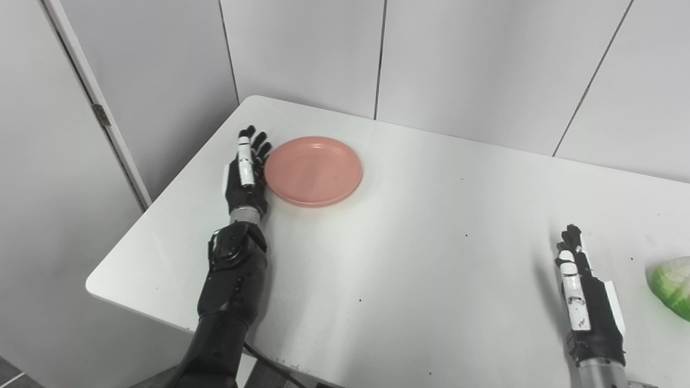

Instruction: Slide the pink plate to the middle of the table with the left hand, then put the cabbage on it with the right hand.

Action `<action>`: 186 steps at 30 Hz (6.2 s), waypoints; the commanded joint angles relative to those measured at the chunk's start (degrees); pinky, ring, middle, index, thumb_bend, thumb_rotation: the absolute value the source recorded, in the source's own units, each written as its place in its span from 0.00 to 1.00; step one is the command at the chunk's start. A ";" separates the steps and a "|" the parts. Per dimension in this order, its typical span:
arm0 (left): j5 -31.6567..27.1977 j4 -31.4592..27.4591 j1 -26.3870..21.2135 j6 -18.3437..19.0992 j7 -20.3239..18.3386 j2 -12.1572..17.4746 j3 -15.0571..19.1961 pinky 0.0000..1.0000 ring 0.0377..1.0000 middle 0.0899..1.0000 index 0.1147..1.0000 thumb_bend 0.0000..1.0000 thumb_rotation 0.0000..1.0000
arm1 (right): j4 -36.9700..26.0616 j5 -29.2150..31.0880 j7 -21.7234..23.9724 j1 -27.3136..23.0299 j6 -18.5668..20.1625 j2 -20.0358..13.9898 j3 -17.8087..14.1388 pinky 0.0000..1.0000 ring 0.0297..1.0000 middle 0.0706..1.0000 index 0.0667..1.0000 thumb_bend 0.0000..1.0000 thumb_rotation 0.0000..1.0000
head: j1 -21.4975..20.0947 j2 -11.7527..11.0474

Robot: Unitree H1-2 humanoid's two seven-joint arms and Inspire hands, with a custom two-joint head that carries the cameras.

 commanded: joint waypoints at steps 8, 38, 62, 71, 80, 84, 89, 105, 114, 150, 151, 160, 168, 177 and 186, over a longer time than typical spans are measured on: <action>0.21 -2.98 -0.56 2.12 -2.85 -1.37 -1.95 0.94 0.91 0.90 0.89 0.42 1.00 | -0.28 -0.66 -0.46 -1.21 -1.61 0.41 0.33 0.99 0.99 1.00 1.00 0.16 1.00 | -1.14 0.20; 8.39 -12.15 4.12 8.37 -11.39 -8.87 -17.33 0.95 0.90 0.89 0.89 0.45 1.00 | 1.76 -3.80 -2.84 -1.59 -3.64 2.80 1.39 0.97 0.96 0.97 0.99 0.25 1.00 | -9.92 1.57; 9.13 -18.75 6.45 14.59 -15.24 -11.32 -23.06 0.97 0.91 0.90 0.89 0.45 1.00 | 3.41 -6.03 -5.57 -2.30 -3.13 6.10 1.89 0.98 0.98 0.97 0.96 0.30 1.00 | -19.66 2.79; 8.68 -18.83 6.66 13.90 -16.50 -10.47 -21.93 0.97 0.90 0.89 0.89 0.46 1.00 | 4.35 -6.35 -6.12 -2.82 -3.49 6.43 1.98 0.98 0.98 0.97 0.96 0.34 1.00 | -22.40 2.73; 8.54 -19.22 6.83 13.81 -17.40 -9.93 -21.19 0.97 0.89 0.89 0.89 0.48 1.00 | 5.04 -7.13 -6.92 -3.33 -3.67 6.56 1.97 0.96 0.98 0.97 0.97 0.36 1.00 | -24.73 2.59; 8.59 -19.88 6.94 13.71 -17.51 -9.88 -20.96 0.96 0.90 0.89 0.89 0.47 1.00 | 5.08 -8.23 -7.58 -3.83 -3.66 6.16 2.07 0.95 0.98 0.97 0.97 0.38 1.00 | -25.73 2.44; 8.57 -20.10 7.01 13.24 -17.93 -9.47 -20.69 0.96 0.90 0.89 0.89 0.47 1.00 | 3.70 -10.18 -8.57 -4.21 -1.75 5.86 2.02 0.94 0.97 0.97 0.98 0.36 1.00 | -27.38 2.27; 8.33 -17.35 6.87 10.54 -19.52 -7.79 -18.41 0.95 0.90 0.89 0.90 0.48 1.00 | 3.49 -14.43 -12.48 -8.97 -0.78 3.82 -0.69 0.98 1.00 1.00 1.00 0.38 1.00 | -36.23 0.29; 7.31 -13.12 6.00 7.49 -21.72 -6.03 -16.82 0.97 0.91 0.90 0.90 0.49 1.00 | 0.44 -18.68 -15.89 -11.27 -0.35 2.07 -1.09 0.96 0.99 0.99 0.99 0.39 1.00 | -41.16 -0.69; 1.68 -2.69 3.01 4.41 -27.35 -1.21 -11.87 0.96 0.91 0.90 0.90 0.46 1.00 | -16.53 -37.02 -19.37 -10.41 17.63 -6.97 -11.79 0.80 0.92 0.98 1.00 1.00 0.68 | -49.55 -0.13; 1.55 -2.55 2.92 4.44 -27.39 -1.09 -11.70 0.96 0.91 0.90 0.90 0.46 1.00 | -16.64 -37.18 -19.65 -10.09 17.87 -7.40 -12.25 0.79 0.91 0.98 1.00 1.00 0.68 | -49.68 -0.11; 0.77 -1.77 2.48 4.91 -27.95 -0.63 -10.98 0.96 0.91 0.90 0.89 0.47 1.00 | -16.71 -34.88 -18.20 -7.87 20.61 -8.82 -14.96 0.80 0.94 1.00 1.00 1.00 0.67 | -50.07 0.33; 0.39 -2.19 2.52 5.58 -28.25 -0.39 -10.54 0.94 0.90 0.90 0.89 0.46 1.00 | -13.05 -33.17 -18.04 -6.06 19.44 -10.13 -14.18 0.79 0.93 1.00 1.00 1.00 0.66 | -50.44 0.69; 0.13 -1.83 2.28 6.20 -28.30 -0.29 -10.10 0.95 0.91 0.90 0.90 0.46 1.00 | -6.29 -27.74 -16.94 -6.94 17.94 -11.45 -13.18 0.80 0.92 1.00 1.00 1.00 0.72 | -50.71 1.46; -0.17 -2.15 2.47 6.52 -28.29 -0.09 -10.09 0.94 0.91 0.90 0.89 0.46 1.00 | -0.48 -25.16 -17.91 -8.03 15.84 -12.93 -11.72 0.81 0.93 0.99 1.00 1.00 0.70 | -50.87 1.95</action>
